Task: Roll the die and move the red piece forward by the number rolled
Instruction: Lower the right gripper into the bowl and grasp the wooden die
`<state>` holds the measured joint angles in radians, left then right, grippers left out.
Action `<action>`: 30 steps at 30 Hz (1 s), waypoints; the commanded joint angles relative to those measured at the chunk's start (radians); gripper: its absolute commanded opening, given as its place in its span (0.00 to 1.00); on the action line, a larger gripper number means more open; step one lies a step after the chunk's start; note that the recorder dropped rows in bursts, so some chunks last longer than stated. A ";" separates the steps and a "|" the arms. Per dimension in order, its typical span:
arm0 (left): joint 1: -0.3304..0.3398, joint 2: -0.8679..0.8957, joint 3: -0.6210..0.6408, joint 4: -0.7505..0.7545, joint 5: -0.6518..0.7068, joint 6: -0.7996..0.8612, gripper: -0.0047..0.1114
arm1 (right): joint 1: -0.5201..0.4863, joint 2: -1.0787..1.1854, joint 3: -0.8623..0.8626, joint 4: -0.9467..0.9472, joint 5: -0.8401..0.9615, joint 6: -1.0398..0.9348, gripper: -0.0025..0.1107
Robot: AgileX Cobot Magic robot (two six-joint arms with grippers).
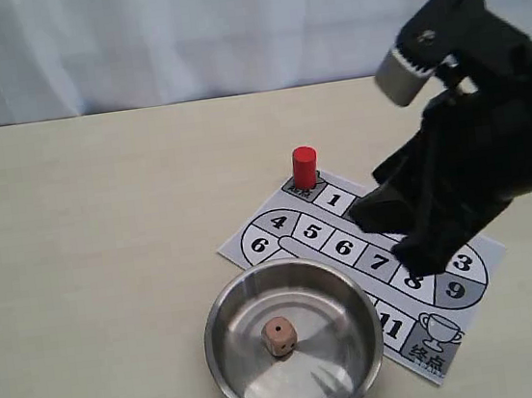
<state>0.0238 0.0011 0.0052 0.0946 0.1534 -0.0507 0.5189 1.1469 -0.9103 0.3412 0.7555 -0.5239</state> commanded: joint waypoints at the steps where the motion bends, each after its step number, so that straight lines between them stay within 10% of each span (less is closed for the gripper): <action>1: 0.000 -0.001 -0.005 -0.001 -0.009 -0.002 0.04 | 0.087 0.079 -0.014 -0.017 -0.075 0.042 0.41; 14: 0.000 -0.001 -0.005 -0.001 -0.011 -0.002 0.04 | 0.112 0.350 -0.014 0.086 -0.210 0.045 0.61; 30: 0.000 -0.001 -0.005 -0.001 -0.011 -0.002 0.04 | 0.149 0.545 -0.019 0.084 -0.285 0.075 0.56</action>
<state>0.0238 0.0011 0.0052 0.0946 0.1534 -0.0507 0.6414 1.6751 -0.9208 0.4336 0.5055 -0.4545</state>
